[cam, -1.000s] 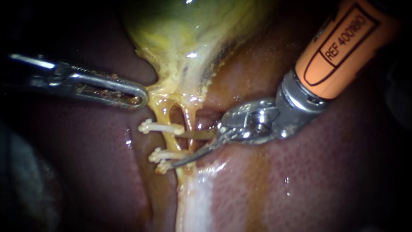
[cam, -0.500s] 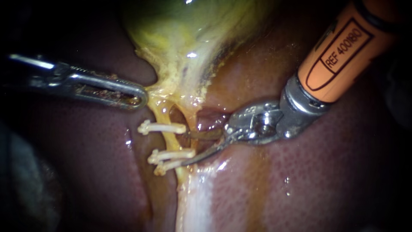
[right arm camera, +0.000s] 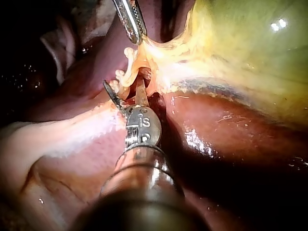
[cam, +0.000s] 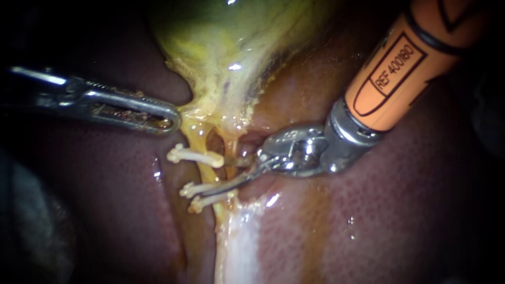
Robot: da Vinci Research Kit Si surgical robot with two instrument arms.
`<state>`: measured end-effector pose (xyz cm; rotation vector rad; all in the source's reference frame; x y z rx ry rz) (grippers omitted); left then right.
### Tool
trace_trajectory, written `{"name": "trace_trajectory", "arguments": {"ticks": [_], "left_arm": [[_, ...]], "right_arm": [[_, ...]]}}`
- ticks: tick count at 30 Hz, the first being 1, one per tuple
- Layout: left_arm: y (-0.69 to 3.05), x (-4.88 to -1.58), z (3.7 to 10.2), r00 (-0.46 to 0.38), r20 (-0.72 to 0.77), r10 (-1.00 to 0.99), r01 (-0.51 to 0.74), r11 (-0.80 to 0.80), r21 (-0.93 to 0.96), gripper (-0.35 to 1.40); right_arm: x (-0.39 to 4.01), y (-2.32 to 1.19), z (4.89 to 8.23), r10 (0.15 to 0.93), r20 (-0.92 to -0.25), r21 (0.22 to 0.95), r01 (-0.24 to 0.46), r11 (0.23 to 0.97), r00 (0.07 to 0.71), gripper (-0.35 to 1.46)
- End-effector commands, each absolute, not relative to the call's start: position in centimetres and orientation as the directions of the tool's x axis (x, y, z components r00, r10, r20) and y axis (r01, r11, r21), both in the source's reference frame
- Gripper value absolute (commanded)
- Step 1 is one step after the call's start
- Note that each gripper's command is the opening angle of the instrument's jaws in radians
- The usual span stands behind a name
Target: Go to the cutting position left tube
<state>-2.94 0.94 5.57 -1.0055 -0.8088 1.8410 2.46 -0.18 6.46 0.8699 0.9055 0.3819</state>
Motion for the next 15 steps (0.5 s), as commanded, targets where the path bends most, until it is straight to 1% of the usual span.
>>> {"name": "trace_trajectory", "arguments": {"ticks": [1,4,9,15], "left_arm": [[0.94,-2.94,5.58,-0.301,-0.316,0.9,-0.376,-0.416,-0.828,-0.35],[0.94,-2.94,5.58,-0.301,-0.315,0.9,-0.376,-0.416,-0.828,-0.35],[0.94,-2.94,5.58,-0.301,-0.315,0.9,-0.376,-0.416,-0.828,-0.35],[0.94,-2.95,5.57,-0.301,-0.315,0.9,-0.377,-0.416,-0.828,-0.35]], "right_arm": [[2.49,-0.2,6.47,0.627,-0.522,0.793,0.059,0.606,0.578,1.43],[2.57,-0.24,6.46,0.634,-0.527,0.796,0.065,0.602,0.566,1.43],[2.72,-0.27,6.42,0.668,-0.53,0.812,0.083,0.578,0.523,1.43],[2.85,-0.29,6.38,0.68,-0.514,0.821,0.069,0.567,0.523,1.43]]}}
